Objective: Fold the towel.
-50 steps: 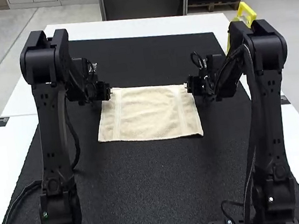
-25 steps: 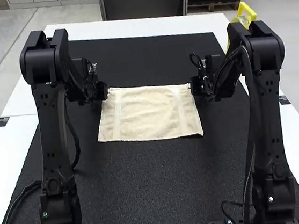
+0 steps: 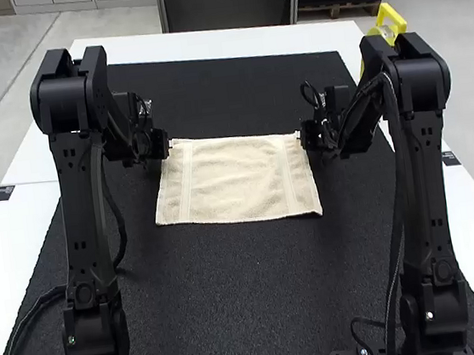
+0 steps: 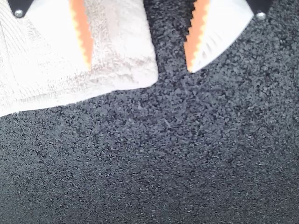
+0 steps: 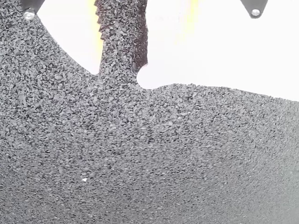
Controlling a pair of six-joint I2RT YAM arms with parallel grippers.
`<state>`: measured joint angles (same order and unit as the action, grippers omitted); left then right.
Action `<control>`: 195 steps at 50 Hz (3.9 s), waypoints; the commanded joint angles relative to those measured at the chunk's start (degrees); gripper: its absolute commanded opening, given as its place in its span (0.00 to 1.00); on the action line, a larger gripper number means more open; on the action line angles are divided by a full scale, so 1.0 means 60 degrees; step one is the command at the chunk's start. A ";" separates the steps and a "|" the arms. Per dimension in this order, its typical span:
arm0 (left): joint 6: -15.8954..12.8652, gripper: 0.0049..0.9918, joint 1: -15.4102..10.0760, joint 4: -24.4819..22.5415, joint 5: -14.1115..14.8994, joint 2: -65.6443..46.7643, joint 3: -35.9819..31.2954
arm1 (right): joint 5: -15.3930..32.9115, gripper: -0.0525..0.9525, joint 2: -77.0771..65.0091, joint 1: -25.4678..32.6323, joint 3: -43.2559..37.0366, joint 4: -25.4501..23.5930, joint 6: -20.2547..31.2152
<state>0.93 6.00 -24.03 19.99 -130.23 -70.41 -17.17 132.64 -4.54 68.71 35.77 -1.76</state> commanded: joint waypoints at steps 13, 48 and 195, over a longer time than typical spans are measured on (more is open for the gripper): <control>0.0065 0.49 0.0040 -0.0155 0.0170 -0.0443 -0.0145 | -0.0610 0.54 0.0408 -0.0519 0.0092 -0.0263 0.0220; 0.0065 0.02 0.0040 -0.0170 0.0155 -0.0736 -0.0203 | -0.0859 0.13 0.0584 -0.0504 0.0209 -0.0263 0.0088; -0.0213 0.02 0.0392 -0.0316 0.1107 0.3908 0.2756 | -0.1387 0.03 -0.3005 0.0800 -0.1842 0.0176 0.0147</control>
<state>0.03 7.81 -25.50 26.44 -109.16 -54.33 -24.73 118.52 -0.95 58.04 36.51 -1.65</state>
